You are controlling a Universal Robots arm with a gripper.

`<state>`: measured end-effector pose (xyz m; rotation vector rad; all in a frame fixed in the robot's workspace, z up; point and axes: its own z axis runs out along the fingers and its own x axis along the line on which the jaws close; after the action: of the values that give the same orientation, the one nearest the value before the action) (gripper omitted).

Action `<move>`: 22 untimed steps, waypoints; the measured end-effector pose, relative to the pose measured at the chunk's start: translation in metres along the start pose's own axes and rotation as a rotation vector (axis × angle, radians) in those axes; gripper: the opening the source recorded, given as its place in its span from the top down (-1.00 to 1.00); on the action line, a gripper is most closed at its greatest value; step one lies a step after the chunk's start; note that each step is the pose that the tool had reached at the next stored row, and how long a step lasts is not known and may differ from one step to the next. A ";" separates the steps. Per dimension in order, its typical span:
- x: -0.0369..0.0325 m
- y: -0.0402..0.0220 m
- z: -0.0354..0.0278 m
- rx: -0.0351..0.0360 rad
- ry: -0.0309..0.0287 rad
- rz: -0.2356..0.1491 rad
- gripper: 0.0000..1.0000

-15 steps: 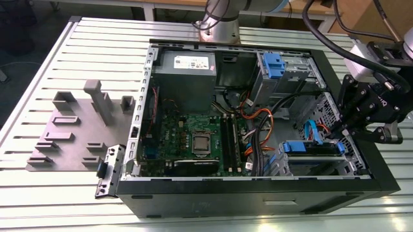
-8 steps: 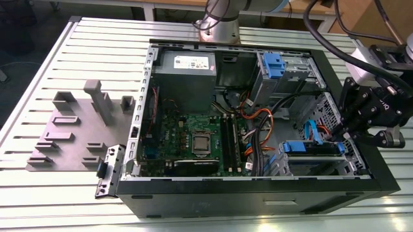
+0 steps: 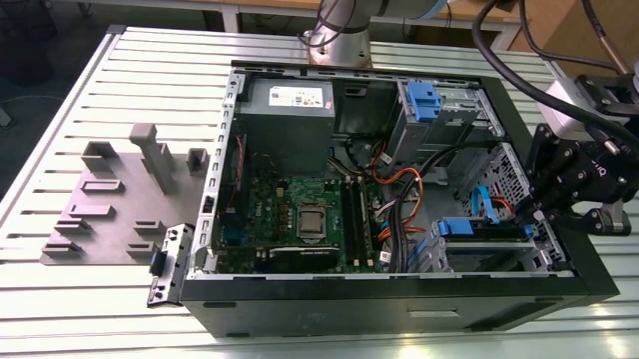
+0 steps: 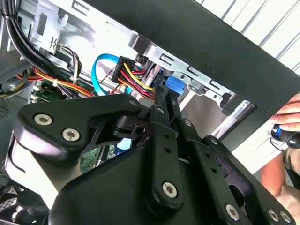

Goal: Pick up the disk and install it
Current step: 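Insert the second disk wire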

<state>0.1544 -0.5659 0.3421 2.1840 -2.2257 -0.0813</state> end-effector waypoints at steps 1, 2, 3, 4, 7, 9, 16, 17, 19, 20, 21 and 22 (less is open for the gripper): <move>0.0005 0.0001 0.0000 0.0000 0.0000 0.000 0.67; 0.0007 0.0003 0.0003 0.0000 -0.0002 0.000 0.67; 0.0008 0.0005 0.0006 0.0000 -0.0002 0.000 0.67; 0.0009 0.0007 0.0009 0.0000 0.0000 0.000 0.67; 0.0011 0.0009 0.0020 0.0000 -0.0001 0.000 0.67; 0.0012 0.0010 0.0028 0.0000 -0.0001 0.000 0.67; 0.0012 0.0010 0.0030 0.0000 0.0000 0.000 0.67; 0.0012 0.0010 0.0030 0.0000 -0.0001 0.000 0.67; 0.0012 0.0009 0.0031 0.0000 -0.0003 0.000 0.67; 0.0012 0.0009 0.0031 0.0000 -0.0002 0.000 0.65; 0.0012 0.0009 0.0031 0.0000 -0.0001 0.000 0.65; 0.0012 0.0009 0.0031 0.0000 -0.0002 0.000 0.52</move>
<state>0.1533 -0.5671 0.3390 2.1840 -2.2258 -0.0816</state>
